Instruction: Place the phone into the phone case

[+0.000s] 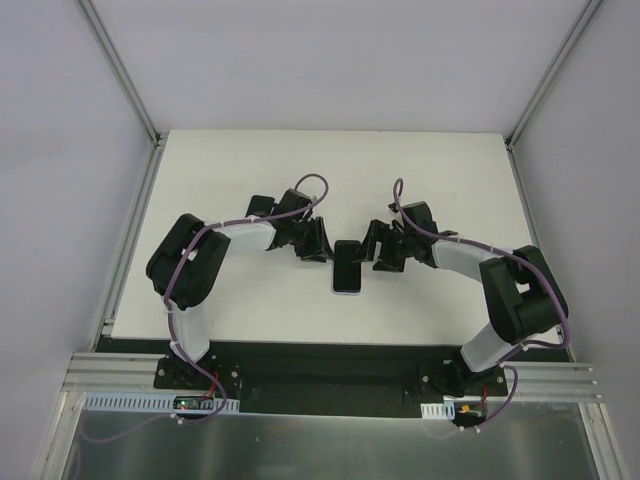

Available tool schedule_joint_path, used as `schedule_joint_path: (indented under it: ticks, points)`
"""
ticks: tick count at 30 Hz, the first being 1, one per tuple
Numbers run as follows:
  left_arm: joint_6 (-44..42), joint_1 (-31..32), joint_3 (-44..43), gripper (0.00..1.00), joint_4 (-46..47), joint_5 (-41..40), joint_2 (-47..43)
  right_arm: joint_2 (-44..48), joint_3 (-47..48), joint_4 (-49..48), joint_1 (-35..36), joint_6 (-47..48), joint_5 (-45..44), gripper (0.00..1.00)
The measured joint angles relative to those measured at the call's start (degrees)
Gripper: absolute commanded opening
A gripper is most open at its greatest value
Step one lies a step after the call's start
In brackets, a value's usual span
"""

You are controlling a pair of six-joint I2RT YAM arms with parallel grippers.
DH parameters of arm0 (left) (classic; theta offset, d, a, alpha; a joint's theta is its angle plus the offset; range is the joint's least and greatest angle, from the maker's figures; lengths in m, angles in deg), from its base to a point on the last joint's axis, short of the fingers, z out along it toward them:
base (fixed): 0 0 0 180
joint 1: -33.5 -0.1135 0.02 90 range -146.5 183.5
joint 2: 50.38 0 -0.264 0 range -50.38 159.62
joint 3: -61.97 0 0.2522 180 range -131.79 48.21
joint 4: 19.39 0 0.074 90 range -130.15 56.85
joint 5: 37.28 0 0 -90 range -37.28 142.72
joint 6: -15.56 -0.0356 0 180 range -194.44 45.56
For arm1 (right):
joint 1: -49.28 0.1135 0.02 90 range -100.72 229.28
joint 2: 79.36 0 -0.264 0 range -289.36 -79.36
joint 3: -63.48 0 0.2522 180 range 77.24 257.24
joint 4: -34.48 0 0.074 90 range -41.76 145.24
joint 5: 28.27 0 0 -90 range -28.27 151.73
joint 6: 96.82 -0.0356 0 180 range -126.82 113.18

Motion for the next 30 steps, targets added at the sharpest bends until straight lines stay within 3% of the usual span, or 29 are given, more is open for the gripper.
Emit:
schedule_joint_path:
  ticks: [8,15,26,30]
  points:
    - [1.07,1.75,0.13,0.27,0.57,0.22,0.26,-1.09,-0.79,-4.48,0.00,-2.75,2.34,0.84]
    - [1.75,2.67,0.72,0.35,1.07,0.00,0.15,-2.51,-0.79,-7.06,0.00,-5.29,4.70,0.83]
    - [2.27,2.67,0.74,0.15,1.01,-0.63,0.07,-4.04,-0.50,-8.39,0.17,-6.62,6.60,0.83]
    - [2.25,2.36,1.51,0.13,1.90,0.52,-0.07,-5.75,0.92,-8.76,0.28,-7.17,8.72,0.84]
